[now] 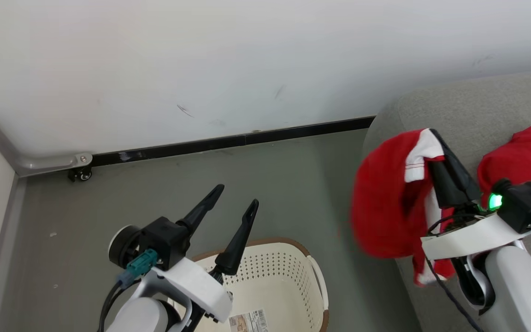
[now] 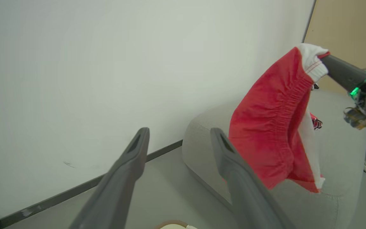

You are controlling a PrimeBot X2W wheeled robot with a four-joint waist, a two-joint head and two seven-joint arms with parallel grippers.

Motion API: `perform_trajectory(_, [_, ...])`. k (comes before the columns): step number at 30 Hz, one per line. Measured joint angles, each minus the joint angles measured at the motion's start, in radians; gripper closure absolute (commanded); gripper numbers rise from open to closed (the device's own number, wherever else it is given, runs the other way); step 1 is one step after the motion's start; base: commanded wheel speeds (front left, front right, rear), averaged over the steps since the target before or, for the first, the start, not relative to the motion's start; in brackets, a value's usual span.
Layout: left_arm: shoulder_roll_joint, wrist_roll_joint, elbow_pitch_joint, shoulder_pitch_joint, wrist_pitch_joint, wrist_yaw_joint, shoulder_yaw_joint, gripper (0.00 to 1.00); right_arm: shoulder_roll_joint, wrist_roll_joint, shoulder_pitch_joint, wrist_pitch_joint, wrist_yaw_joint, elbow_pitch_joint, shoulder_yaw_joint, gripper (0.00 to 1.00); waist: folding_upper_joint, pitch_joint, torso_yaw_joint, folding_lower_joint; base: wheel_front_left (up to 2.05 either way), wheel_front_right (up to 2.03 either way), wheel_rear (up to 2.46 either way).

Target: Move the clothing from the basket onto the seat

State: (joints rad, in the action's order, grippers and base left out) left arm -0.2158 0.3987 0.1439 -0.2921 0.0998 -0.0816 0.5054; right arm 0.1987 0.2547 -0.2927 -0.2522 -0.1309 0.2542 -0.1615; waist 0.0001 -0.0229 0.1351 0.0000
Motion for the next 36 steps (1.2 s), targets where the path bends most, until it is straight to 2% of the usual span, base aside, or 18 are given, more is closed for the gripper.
perform_trajectory(14, [-0.004, 0.03, 0.027, 0.051, 0.065, -0.033, 0.073, 0.0, 0.055, 0.019, 0.044, 0.0, 0.0, 0.012, 0.07, 1.0, 0.0, 0.015, 0.027, 0.0, 0.0, 0.0, 0.0])
perform_trajectory(36, [-0.027, 0.066, 0.036, 0.053, 0.108, -0.042, 0.165, 0.0, 0.066, 0.017, 0.139, 0.006, 0.0, -0.038, 0.208, 1.0, 0.0, 0.021, 0.114, 0.0, 0.0, 0.0, 0.0])
